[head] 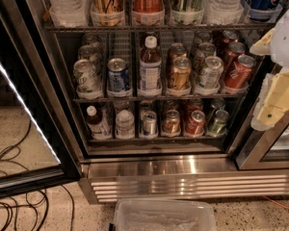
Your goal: Pick pepsi can from top shelf of fridge
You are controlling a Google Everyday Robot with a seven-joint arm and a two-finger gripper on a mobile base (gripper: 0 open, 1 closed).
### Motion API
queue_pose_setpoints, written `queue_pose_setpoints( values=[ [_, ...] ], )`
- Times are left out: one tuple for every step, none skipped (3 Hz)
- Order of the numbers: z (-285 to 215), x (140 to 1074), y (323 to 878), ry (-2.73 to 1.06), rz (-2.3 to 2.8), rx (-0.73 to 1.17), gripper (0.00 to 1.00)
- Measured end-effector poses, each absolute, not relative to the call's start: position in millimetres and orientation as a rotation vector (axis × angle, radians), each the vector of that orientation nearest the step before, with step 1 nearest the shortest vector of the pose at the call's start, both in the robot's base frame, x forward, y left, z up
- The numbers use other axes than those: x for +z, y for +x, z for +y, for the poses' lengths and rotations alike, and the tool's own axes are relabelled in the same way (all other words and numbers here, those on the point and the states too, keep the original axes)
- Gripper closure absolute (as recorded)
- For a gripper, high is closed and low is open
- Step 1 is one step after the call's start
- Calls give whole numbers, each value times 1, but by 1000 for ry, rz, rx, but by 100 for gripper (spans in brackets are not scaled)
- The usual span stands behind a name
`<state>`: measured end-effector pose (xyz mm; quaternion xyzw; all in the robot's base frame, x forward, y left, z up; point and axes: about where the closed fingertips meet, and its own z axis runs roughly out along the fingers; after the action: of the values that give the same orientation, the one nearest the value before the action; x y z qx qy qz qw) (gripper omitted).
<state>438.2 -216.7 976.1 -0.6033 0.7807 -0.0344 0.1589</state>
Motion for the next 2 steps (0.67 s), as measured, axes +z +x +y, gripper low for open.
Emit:
queue_pose_setpoints(
  values=[
    [-217,976,438,-1725,2232,-98,0],
    [-219,971,450,-1650,2218,-74,0]
  ],
)
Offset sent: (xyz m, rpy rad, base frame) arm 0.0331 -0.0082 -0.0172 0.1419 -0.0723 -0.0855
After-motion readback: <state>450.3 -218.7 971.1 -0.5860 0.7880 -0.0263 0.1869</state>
